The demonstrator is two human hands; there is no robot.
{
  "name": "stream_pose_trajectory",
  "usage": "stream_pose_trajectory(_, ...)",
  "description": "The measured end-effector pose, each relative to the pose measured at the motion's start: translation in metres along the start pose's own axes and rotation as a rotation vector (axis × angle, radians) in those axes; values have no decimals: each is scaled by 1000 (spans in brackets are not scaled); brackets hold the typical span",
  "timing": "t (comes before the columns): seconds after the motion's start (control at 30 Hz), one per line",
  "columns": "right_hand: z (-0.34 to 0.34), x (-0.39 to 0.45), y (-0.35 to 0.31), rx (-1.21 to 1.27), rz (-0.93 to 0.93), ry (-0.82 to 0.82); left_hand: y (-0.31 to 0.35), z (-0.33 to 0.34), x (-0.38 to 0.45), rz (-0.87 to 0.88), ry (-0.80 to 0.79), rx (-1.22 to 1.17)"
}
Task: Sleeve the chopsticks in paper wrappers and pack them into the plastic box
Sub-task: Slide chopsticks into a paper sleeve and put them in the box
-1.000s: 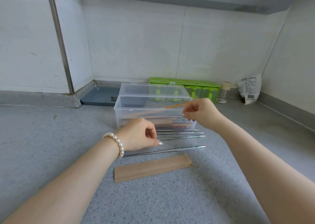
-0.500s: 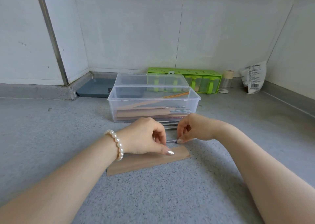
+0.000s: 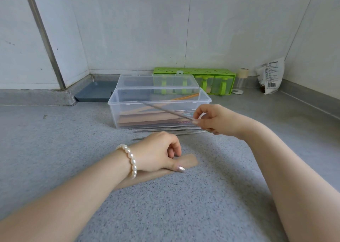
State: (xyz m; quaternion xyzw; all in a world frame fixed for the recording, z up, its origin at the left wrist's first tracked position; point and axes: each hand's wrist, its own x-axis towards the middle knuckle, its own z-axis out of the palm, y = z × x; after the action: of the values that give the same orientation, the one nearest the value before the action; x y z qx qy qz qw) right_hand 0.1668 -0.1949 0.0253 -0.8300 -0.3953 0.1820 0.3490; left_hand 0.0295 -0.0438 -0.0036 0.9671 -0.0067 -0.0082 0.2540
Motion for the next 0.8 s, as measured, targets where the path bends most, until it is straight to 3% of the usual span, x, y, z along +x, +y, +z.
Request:
stream_pose_trajectory(0.23, 6, -5, -7, 21, 2, -81, -3, -2, 2, -16, 19, -133)
stream_pose_trajectory(0.5, 5, -10, -12, 306, -17, -216, -11, -16, 1, -60, 63, -337)
stream_pose_trajectory(0.8, 12, -8, -13, 273, 26, -282, -9, -21, -3, -111, 82, -428)
